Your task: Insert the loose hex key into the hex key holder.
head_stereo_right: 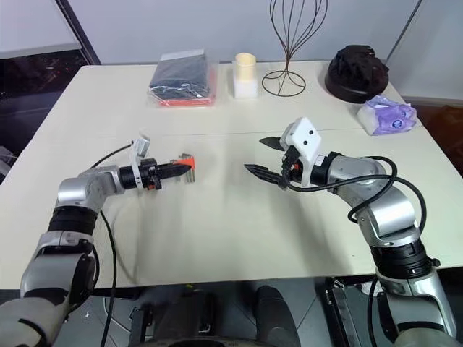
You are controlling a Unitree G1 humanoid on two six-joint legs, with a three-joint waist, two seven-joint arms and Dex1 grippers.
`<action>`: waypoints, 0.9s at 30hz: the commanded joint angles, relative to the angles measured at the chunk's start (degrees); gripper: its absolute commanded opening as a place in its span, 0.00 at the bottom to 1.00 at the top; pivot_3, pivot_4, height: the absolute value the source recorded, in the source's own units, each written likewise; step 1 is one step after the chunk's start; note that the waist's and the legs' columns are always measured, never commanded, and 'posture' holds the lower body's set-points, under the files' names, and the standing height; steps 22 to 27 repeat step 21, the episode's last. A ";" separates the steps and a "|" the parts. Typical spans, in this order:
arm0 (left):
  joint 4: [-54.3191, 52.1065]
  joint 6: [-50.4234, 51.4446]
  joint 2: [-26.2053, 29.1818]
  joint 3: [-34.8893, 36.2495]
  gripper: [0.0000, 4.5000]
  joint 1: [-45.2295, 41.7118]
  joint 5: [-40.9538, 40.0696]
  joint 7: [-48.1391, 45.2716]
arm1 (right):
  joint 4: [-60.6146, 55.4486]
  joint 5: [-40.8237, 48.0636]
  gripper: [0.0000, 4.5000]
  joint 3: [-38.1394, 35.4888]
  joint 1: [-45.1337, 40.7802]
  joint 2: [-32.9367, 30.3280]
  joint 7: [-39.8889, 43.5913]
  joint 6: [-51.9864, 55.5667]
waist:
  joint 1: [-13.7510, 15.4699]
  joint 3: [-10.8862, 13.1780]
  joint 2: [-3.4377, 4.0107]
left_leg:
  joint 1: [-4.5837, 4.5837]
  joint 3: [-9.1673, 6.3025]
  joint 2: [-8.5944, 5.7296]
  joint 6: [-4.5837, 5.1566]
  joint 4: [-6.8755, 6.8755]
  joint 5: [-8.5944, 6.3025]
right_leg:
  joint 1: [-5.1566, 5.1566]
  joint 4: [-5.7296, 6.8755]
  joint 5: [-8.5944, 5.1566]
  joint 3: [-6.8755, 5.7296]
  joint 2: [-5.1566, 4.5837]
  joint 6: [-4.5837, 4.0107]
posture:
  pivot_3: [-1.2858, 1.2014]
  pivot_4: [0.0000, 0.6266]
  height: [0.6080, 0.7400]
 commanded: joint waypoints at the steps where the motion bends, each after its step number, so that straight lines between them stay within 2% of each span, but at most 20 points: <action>1: 2.73 0.44 0.15 0.06 0.28 -1.30 0.06 0.86 | 0.13 -1.18 0.83 0.68 -2.07 1.51 0.04 -2.21 | -0.04 0.00 0.00 | 0.05 0.00 -0.01 0.00 0.00 0.00 | 0.05 -0.03 0.00 -0.01 -0.01 0.00 | 0.52 0.24 1.00; 7: 6.73 -2.29 1.02 -1.15 0.97 -2.69 3.10 3.79 | 0.90 -1.55 0.83 0.46 -2.42 2.65 0.78 -2.55 | -0.15 -0.01 0.00 | 0.15 -0.02 -0.02 -0.01 0.00 0.00 | 0.18 -0.07 0.00 -0.03 -0.04 0.00 | 0.52 0.24 1.00; 10: 9.56 -9.44 3.34 -2.71 0.99 -2.80 8.30 9.14 | -0.22 -1.38 0.83 -0.05 -1.17 1.94 1.05 -1.96 | -0.25 -0.03 0.00 | 0.23 -0.02 0.01 -0.01 -0.01 0.00 | 0.23 -0.06 0.00 -0.03 -0.04 0.00 | 0.52 0.24 1.00; 13: 10.22 -18.09 8.08 -4.77 0.99 -2.00 12.99 11.24 | -1.60 -1.07 0.83 -1.22 0.93 0.22 1.71 -1.15 | -0.83 -0.05 -0.01 | 0.30 -0.02 0.09 -0.01 -0.05 0.00 | 0.22 -0.03 0.00 0.08 -0.07 -0.01 | 0.52 0.24 1.00; 17: 3.84 -27.66 13.24 -6.14 0.99 0.60 16.38 10.74 | -2.45 -0.15 0.83 -3.17 3.57 -2.81 3.36 -0.44 | -0.91 -0.04 0.00 | 0.35 0.04 0.11 -0.01 -0.22 0.00 | 0.10 0.00 -0.01 0.16 -0.05 -0.05 | 0.52 0.24 1.00; 21: -7.43 -28.15 14.58 -3.59 0.99 4.65 13.19 9.57 | -2.00 0.82 0.83 -5.17 5.79 -5.12 5.17 -0.28 | -0.07 -0.03 -0.02 | 0.11 0.03 0.09 -0.02 -0.14 0.00 | 0.01 -0.06 -0.02 0.12 -0.21 -0.06 | 0.52 0.24 1.00; 27: -7.43 -28.15 14.58 -3.59 0.99 4.65 13.19 9.57 | -2.00 0.82 0.83 -5.17 5.79 -5.12 5.17 -0.28 | -0.07 -0.03 -0.02 | 0.11 0.03 0.09 -0.02 -0.14 0.00 | 0.01 -0.06 -0.02 0.12 -0.21 -0.06 | 0.52 0.24 1.00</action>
